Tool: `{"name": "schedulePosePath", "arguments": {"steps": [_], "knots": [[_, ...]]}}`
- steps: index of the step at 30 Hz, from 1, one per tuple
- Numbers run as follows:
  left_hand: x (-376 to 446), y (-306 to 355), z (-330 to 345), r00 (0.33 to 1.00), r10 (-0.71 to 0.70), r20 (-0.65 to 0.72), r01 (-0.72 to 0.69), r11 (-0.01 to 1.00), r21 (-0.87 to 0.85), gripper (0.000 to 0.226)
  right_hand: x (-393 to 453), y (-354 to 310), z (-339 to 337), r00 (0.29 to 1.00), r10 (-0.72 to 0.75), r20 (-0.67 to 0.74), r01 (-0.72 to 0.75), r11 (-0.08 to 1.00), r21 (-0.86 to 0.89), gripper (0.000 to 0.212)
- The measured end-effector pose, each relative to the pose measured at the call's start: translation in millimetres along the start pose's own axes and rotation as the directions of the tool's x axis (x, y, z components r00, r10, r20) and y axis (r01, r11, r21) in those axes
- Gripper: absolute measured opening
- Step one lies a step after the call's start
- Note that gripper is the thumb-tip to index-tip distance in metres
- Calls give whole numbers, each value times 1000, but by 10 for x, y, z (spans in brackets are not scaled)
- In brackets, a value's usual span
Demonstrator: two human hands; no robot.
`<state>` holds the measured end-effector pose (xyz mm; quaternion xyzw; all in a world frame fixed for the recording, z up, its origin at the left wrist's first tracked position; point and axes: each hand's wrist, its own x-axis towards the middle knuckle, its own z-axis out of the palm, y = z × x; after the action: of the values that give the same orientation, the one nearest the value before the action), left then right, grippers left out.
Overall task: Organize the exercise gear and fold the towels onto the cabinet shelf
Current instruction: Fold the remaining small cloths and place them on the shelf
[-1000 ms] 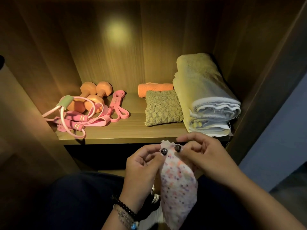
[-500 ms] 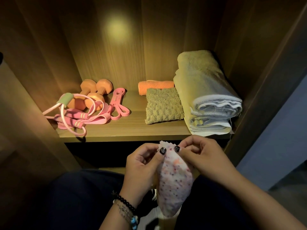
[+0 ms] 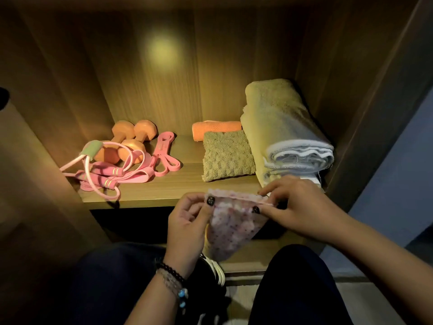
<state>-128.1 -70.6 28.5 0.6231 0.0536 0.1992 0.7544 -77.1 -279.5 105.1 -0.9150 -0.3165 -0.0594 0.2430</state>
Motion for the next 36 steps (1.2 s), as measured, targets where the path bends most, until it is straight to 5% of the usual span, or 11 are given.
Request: {"name": "schedulePosePath", "arguments": {"steps": [4, 7, 13, 18, 20, 25, 29, 33, 36], "knots": [[202, 223, -22, 998, 13, 67, -13, 1000, -4, 6, 140, -75, -111, 987, 98, -130, -38, 916, 400, 10], [370, 431, -14, 989, 146, 31, -148, 982, 113, 10, 268, -143, -232, 979, 116, -165, -17, 862, 507, 9], [604, 650, 68, 977, 207, -57, -192, 961, 197, 7, 556, -223, -473, 989, -19, -149, 47, 981, 186, 12], [756, 729, 66, 976, 189, -111, -152, 948, 278, 6, 807, -283, -529, 983, 4, -185, 12, 996, 86, 10], [812, 738, 53, 983, 139, -123, -101, 956, 274, 9, 908, -297, -504, 983, 35, -178, -16, 994, 108, 8], [868, 787, 29, 993, -49, 108, 24, 975, 219, 8, 1143, -294, -602, 993, 106, 48, -114, 809, 577, 20], [949, 821, 48, 993, 2, 117, -25, 980, 196, 10, 1309, -211, -572, 997, 71, 14, -70, 900, 430, 14], [1149, 861, -15, 999, -45, 16, 43, 992, 118, 11, 1472, -155, -469, 996, 89, -20, -79, 952, 296, 35], [1311, 935, -37, 995, -64, -83, 68, 996, 50, 6, 1590, -198, -412, 986, 112, -121, -66, 941, 330, 14]]}}
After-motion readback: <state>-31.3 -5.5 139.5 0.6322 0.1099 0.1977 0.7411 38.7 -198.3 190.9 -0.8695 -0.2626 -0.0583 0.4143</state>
